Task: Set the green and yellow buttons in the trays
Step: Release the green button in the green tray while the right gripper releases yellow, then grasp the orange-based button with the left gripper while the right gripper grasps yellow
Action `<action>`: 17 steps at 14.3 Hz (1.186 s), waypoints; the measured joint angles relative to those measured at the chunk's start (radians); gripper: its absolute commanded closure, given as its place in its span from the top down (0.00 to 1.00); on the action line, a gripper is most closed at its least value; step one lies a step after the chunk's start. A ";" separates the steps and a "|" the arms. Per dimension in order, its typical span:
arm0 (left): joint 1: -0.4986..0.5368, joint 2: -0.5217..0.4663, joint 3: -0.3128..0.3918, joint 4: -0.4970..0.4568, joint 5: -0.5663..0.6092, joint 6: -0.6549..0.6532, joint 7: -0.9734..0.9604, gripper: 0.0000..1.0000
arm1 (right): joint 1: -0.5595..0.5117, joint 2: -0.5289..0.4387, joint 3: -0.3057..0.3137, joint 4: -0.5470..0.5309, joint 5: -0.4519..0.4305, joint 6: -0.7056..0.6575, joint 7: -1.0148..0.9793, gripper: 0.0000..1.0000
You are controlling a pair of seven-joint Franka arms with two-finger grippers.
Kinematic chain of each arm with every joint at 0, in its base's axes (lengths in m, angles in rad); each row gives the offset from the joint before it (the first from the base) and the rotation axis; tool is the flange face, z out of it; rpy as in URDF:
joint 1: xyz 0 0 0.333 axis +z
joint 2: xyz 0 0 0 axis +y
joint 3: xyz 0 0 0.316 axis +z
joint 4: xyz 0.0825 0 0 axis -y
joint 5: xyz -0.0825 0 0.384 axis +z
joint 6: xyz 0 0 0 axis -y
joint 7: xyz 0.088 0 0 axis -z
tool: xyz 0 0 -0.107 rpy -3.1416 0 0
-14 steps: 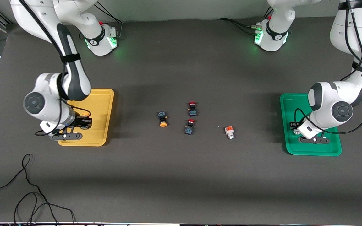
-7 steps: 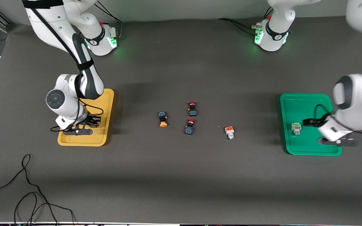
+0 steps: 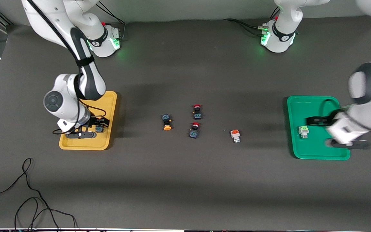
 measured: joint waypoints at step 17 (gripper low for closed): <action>-0.384 0.241 -0.005 -0.200 0.063 0.641 -0.689 1.00 | 0.395 0.198 0.079 0.229 0.192 0.032 0.333 1.00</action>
